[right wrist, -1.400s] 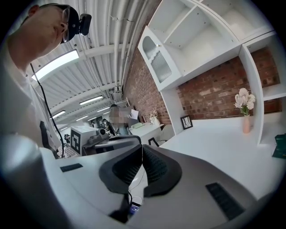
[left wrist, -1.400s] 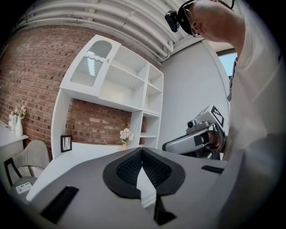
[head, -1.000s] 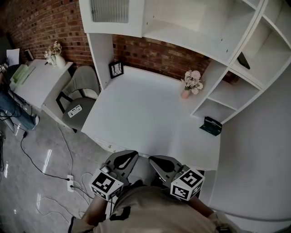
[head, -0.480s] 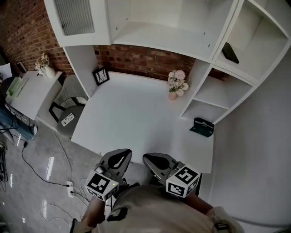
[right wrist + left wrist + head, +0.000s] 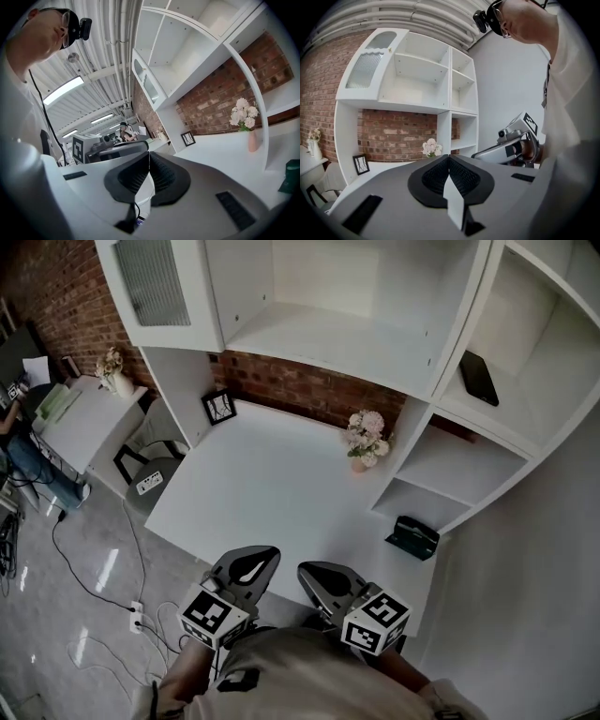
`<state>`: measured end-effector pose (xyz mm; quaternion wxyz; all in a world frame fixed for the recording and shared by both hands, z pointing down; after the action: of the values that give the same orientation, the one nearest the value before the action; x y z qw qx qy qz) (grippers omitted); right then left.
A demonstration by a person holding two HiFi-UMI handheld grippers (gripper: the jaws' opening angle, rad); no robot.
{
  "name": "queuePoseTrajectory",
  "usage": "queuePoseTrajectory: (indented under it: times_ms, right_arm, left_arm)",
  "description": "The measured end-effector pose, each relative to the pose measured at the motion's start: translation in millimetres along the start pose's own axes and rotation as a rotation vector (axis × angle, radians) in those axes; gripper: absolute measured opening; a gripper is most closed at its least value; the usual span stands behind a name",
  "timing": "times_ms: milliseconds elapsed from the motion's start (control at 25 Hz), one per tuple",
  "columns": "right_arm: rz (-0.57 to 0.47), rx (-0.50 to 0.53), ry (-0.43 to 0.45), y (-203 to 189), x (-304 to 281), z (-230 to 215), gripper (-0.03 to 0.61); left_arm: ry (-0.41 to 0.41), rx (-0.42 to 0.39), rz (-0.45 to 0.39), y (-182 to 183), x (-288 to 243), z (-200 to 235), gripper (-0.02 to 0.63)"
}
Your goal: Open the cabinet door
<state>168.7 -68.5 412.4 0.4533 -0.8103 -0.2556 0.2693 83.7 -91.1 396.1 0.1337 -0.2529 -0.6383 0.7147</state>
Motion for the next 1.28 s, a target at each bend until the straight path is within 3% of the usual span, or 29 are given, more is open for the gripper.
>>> queuePoseTrajectory:
  times_ms: [320, 560, 760, 1000, 1280]
  right_arm:
    - [0.029, -0.049, 0.126, 6, -4, -19, 0.025]
    - [0.064, -0.053, 0.174, 7, -18, -23, 0.025]
    - [0.111, -0.02, 0.162, 1, -37, -10, 0.025]
    - [0.119, 0.021, 0.095, 4, -62, -2, 0.025]
    - [0.158, 0.071, 0.036, 5, -93, 20, 0.025]
  left_arm:
    - [0.149, -0.008, -0.009, 24, 1, 17, 0.017]
    - [0.192, -0.018, -0.008, 22, 5, 27, 0.017]
    - [0.211, -0.007, -0.053, 24, 27, 52, 0.017]
    - [0.174, 0.013, -0.135, 26, 48, 92, 0.017]
    - [0.212, -0.03, -0.197, 49, 87, 153, 0.017]
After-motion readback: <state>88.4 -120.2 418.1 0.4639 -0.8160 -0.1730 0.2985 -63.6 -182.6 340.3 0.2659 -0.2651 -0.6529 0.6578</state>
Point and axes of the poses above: the fingertips, and each gripper's own axes: x backward along the fingers, z to its left, y out of its top, the point moved 3 cm from there along x, backward along the fingers, and after that the axes turned 8 degrees about -y, right-handed, at the moved point
